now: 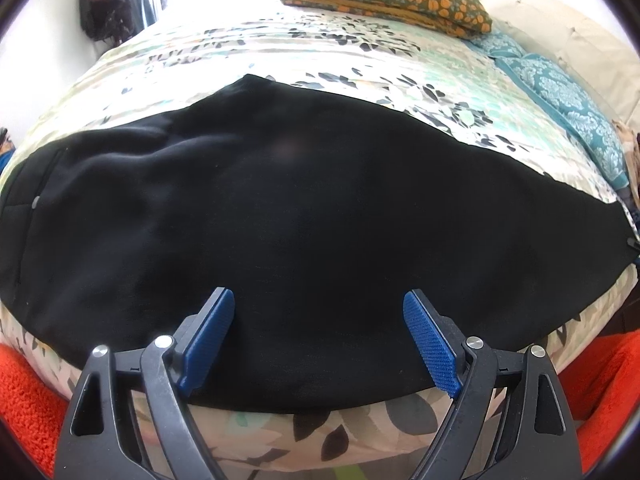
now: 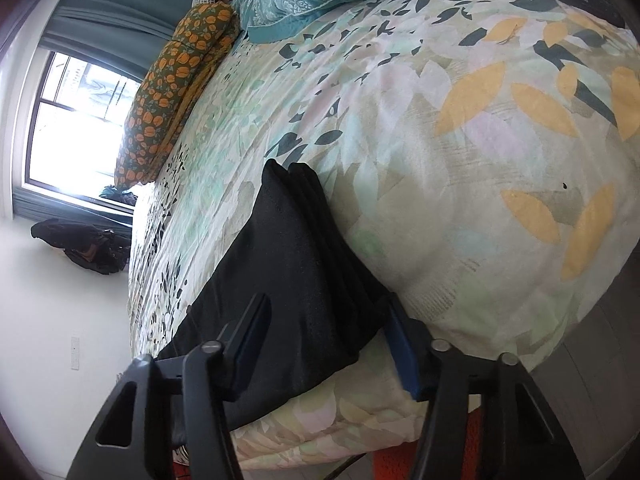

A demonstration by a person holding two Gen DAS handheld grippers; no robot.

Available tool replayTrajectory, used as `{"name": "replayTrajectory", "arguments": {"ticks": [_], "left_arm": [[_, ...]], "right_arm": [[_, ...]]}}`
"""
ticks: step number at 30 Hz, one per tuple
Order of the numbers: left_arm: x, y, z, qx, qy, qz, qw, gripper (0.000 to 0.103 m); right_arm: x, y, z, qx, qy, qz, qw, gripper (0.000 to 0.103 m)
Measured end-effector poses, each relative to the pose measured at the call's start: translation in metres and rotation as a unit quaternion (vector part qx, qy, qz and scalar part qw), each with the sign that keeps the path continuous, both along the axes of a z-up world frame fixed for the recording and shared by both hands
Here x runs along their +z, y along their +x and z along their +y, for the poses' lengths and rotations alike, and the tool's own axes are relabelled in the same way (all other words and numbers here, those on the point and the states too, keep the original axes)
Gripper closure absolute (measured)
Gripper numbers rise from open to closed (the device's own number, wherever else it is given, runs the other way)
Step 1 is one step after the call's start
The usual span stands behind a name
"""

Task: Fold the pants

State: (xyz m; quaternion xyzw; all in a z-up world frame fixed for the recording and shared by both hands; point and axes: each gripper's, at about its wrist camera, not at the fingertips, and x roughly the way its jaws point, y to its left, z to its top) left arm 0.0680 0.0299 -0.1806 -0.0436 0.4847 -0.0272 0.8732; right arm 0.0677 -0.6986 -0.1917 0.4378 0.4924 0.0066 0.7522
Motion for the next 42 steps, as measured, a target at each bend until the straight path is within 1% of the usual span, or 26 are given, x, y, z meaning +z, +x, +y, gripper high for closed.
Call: {"name": "replayTrajectory", "arguments": {"ticks": [3, 5, 7, 9, 11, 14, 16, 18, 23, 25, 27, 28, 29, 30, 31, 33, 34, 35, 36, 37, 38, 39, 40, 41, 42], "left_arm": [[0.002, 0.0, 0.005, 0.009, -0.011, 0.001, 0.9999, 0.015], [0.004, 0.001, 0.009, 0.017, -0.023, 0.002, 0.9996, 0.015], [0.006, 0.003, 0.013, 0.026, -0.037, 0.0, 0.999, 0.015], [0.008, 0.004, 0.017, 0.033, -0.049, -0.004, 0.9982, 0.015], [0.009, 0.006, 0.02, 0.038, -0.059, -0.006, 0.9975, 0.015], [0.008, 0.008, 0.024, 0.045, -0.072, -0.004, 0.9964, 0.015], [0.008, 0.008, 0.029, 0.051, -0.081, -0.003, 0.9954, 0.015], [0.009, 0.008, 0.035, 0.059, -0.089, -0.006, 0.9943, 0.015], [0.014, 0.006, 0.06, 0.084, -0.107, -0.016, 0.9906, 0.015], [0.017, 0.005, 0.069, 0.091, -0.115, -0.022, 0.9889, 0.015], [0.019, 0.004, 0.075, 0.103, -0.111, -0.026, 0.9881, 0.015], [0.019, 0.003, 0.078, 0.108, -0.113, -0.028, 0.9874, 0.015], [0.02, 0.003, 0.082, 0.112, -0.119, -0.028, 0.9862, 0.015], [0.021, 0.002, 0.086, 0.117, -0.126, -0.029, 0.9847, 0.015], [0.023, 0.001, 0.09, 0.123, -0.132, -0.032, 0.9831, 0.015], [0.029, -0.002, 0.096, 0.13, -0.139, -0.043, 0.9808, 0.015], [0.033, -0.004, 0.097, 0.128, -0.139, -0.05, 0.9806, 0.015], [0.039, -0.004, 0.096, 0.121, -0.136, -0.059, 0.9815, 0.015], [0.045, -0.005, 0.092, 0.106, -0.131, -0.07, 0.9832, 0.015], [0.051, -0.005, 0.084, 0.082, -0.126, -0.082, 0.9852, 0.015], [0.057, -0.005, 0.072, 0.049, -0.123, -0.094, 0.9868, 0.015], [0.06, -0.005, 0.058, 0.011, -0.119, -0.1, 0.9877, 0.015], [0.062, -0.004, 0.042, -0.026, -0.116, -0.1, 0.9878, 0.016], [0.06, -0.003, 0.027, -0.059, -0.114, -0.095, 0.9872, 0.017], [0.057, -0.002, 0.013, -0.083, -0.112, -0.087, 0.9865, 0.017]], "right_arm": [[0.01, -0.003, 0.004, 0.004, -0.011, -0.013, 1.0, 0.079], [0.026, -0.004, 0.014, 0.013, -0.018, -0.036, 0.999, 0.082], [0.047, -0.004, 0.034, 0.038, -0.018, -0.065, 0.997, 0.083], [0.07, -0.003, 0.065, 0.075, -0.019, -0.093, 0.993, 0.083], [0.088, -0.001, 0.106, 0.108, -0.003, -0.119, 0.987, 0.083], [0.1, 0.006, 0.182, 0.154, 0.018, -0.14, 0.978, 0.083], [0.098, 0.012, 0.236, 0.176, 0.04, -0.146, 0.973, 0.083], [0.088, 0.017, 0.294, 0.199, 0.062, -0.142, 0.968, 0.083], [0.058, 0.016, 0.437, 0.27, 0.077, -0.129, 0.951, 0.083], [0.049, 0.011, 0.483, 0.302, 0.078, -0.13, 0.941, 0.083], [0.04, 0.004, 0.519, 0.336, 0.056, -0.131, 0.931, 0.083], [0.035, 0.001, 0.532, 0.35, 0.039, -0.127, 0.927, 0.076], [0.03, -0.001, 0.541, 0.364, 0.023, -0.118, 0.923, 0.065], [0.028, -0.002, 0.546, 0.379, 0.01, -0.108, 0.919, 0.057], [0.03, -0.005, 0.547, 0.385, 0.003, -0.109, 0.916, 0.046], [0.044, -0.013, 0.538, 0.39, -0.014, -0.131, 0.911, 0.037], [0.054, -0.018, 0.529, 0.392, -0.029, -0.145, 0.908, 0.028], [0.064, -0.025, 0.517, 0.397, -0.041, -0.163, 0.902, 0.023], [0.073, -0.033, 0.506, 0.404, -0.055, -0.18, 0.895, 0.022], [0.081, -0.043, 0.493, 0.411, -0.075, -0.193, 0.888, 0.021], [0.085, -0.054, 0.478, 0.412, -0.098, -0.201, 0.883, 0.019], [0.089, -0.063, 0.464, 0.409, -0.118, -0.207, 0.881, 0.018], [0.089, -0.072, 0.449, 0.402, -0.133, -0.209, 0.882, 0.017], [0.088, -0.078, 0.435, 0.391, -0.141, -0.206, 0.886, 0.017], [0.085, -0.085, 0.419, 0.376, -0.144, -0.201, 0.893, 0.017]]}}
